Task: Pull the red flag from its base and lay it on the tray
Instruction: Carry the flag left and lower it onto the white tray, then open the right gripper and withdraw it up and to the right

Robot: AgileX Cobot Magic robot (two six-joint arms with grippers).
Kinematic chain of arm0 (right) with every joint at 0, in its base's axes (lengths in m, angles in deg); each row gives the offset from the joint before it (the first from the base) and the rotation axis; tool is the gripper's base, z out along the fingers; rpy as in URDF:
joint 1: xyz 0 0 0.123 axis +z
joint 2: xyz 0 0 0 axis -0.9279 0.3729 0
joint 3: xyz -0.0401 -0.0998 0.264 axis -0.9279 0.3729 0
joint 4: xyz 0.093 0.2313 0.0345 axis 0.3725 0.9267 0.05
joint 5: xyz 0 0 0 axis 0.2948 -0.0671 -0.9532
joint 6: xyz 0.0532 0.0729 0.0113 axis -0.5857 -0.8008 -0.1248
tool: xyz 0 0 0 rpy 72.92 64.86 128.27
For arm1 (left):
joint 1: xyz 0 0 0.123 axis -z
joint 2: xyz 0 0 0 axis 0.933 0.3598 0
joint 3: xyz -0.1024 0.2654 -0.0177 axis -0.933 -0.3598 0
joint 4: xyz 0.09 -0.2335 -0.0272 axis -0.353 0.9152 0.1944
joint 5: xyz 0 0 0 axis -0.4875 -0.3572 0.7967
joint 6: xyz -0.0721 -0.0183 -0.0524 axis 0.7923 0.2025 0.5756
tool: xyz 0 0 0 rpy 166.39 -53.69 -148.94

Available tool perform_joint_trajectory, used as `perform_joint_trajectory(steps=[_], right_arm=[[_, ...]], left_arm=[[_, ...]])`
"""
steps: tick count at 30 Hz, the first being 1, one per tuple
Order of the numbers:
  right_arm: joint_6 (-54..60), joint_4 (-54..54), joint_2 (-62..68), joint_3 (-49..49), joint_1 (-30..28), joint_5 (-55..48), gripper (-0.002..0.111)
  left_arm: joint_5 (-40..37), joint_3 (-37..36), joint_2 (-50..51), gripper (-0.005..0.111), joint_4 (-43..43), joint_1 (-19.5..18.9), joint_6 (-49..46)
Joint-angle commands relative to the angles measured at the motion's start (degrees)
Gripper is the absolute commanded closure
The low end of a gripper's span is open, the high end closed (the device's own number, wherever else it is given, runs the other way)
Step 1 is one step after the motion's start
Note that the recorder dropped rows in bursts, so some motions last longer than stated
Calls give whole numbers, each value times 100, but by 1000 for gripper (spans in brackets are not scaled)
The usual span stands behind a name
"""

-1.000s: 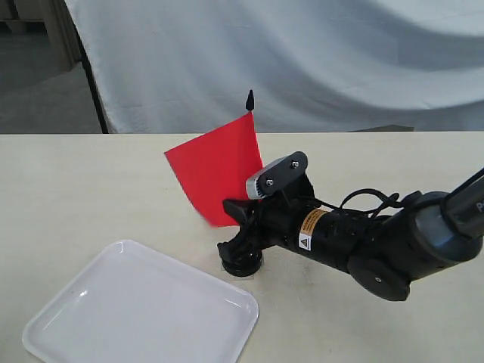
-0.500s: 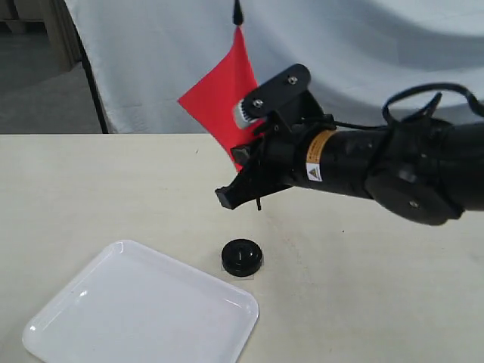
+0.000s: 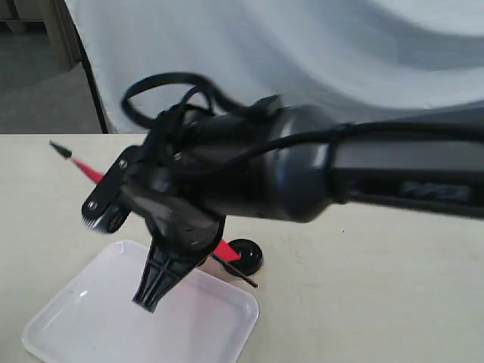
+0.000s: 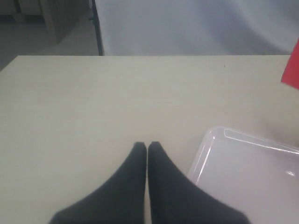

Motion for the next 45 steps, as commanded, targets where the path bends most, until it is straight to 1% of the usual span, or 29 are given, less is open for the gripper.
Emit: perform_joint_trajectory(steps=[1,4,6,7,17,19,22,24,25,27,35,39,41,42,43,45], right_arm=[[890,610,1154,-1013,56,-1003,109],[975,610,1839,-1602,56,-1448,109],[1227,856,2243,-1983,56,-1801,109],[1270,923,2372,-2073,56,-1806,109],[1152,1014,2470,-2176,44,-1734,107],[1152,1014,2470,-2176,44,-1698,95],[1152,1014,2448,-2176,44,-1629,67],[1152,1014,2414,-2176,44,-1581,50],[1152,1014,2399,-2176,44,-1568,43],[1152,1014,2343,-2176,44,-1559,37],[1099,1211,1791,-2176,44,-1328,37],[1099,1225,1457,-2176,44,-1240,39],[1064,1225,1286,-2176,44,-1206,43],[994,1225,1224,-2176,44,-1203,49],[958,1225,1135,-2176,44,-1192,58],[922,1225,1025,-2176,44,-1155,85]], left_arm=[[23,-9,-4,105,28,13,20],[23,-9,-4,105,28,13,20],[23,-9,-4,105,28,13,20],[23,-9,-4,105,28,13,20],[23,-9,-4,105,28,13,20],[23,-9,-4,105,28,13,20],[23,-9,-4,105,28,13,20],[23,-9,-4,105,28,13,20],[23,-9,-4,105,28,13,20],[23,-9,-4,105,28,13,20],[23,-9,-4,105,28,13,20],[23,-9,-4,105,28,13,20],[23,-9,-4,105,28,13,20],[23,-9,-4,105,28,13,20],[23,-9,-4,105,28,13,20],[23,-9,-4,105,28,13,20]])
